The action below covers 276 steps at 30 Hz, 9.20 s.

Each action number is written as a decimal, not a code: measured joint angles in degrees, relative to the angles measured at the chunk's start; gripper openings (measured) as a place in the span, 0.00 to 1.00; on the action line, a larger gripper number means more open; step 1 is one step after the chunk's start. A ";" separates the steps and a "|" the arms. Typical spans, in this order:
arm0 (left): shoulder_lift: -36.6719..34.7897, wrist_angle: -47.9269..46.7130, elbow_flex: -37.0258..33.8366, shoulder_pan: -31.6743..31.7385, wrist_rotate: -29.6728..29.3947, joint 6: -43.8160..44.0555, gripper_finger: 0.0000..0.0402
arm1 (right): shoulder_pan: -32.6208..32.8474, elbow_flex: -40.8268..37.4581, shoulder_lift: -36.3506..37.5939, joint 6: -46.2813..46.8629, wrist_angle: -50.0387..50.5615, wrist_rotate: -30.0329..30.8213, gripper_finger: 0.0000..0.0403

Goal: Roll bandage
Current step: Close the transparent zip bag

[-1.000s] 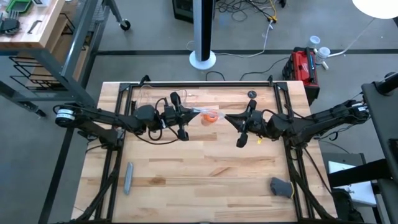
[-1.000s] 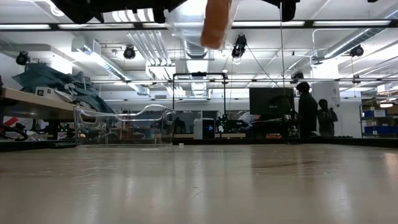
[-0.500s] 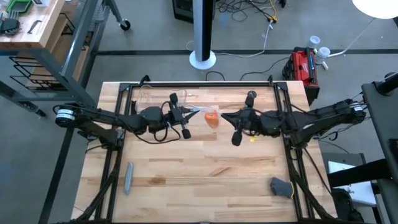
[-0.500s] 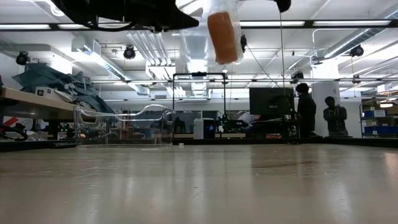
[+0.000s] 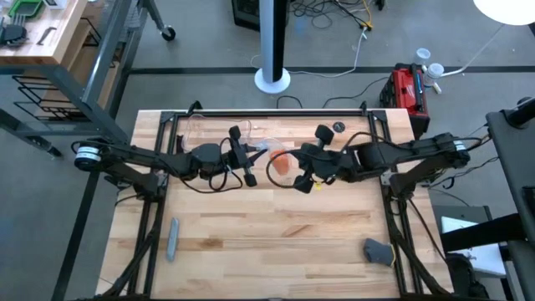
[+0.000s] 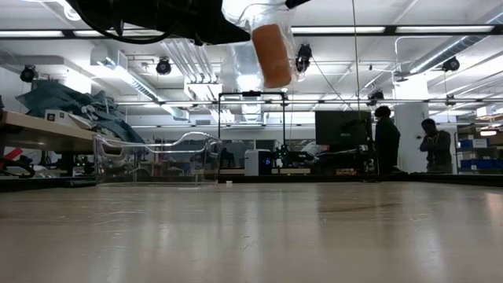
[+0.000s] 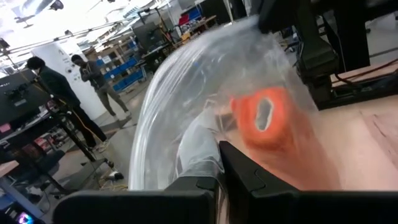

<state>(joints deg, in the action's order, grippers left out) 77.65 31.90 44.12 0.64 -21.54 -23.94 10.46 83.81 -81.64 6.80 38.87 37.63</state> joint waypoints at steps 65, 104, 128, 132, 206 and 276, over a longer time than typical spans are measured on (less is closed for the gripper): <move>0.07 19.75 0.11 -0.11 0.15 22.34 0.00 | -3.19 -43.51 6.46 -10.51 -83.33 -7.83 0.46; -16.56 -27.74 0.00 -0.26 10.17 4.52 0.09 | -2.90 -26.01 10.22 -5.24 -22.22 -4.24 0.00; 8.44 -13.66 16.07 -0.63 13.22 4.63 0.42 | -2.97 -26.06 7.57 -2.75 -22.97 -8.12 0.00; 10.96 -14.31 18.05 -0.61 13.07 3.66 0.49 | -2.97 -26.06 7.58 -2.75 -22.88 -8.11 0.00; -13.19 5.70 -11.05 0.62 10.67 6.49 0.53 | -2.97 -43.17 17.41 -2.94 -58.12 -11.07 0.00; -15.84 4.70 -10.05 1.99 19.29 13.53 0.47 | 0.43 -43.34 22.13 -6.88 -62.28 -15.16 0.00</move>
<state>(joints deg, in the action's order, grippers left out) 61.81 36.60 34.07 2.63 -2.25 -10.41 10.89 40.47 -59.51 -0.08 -23.42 22.46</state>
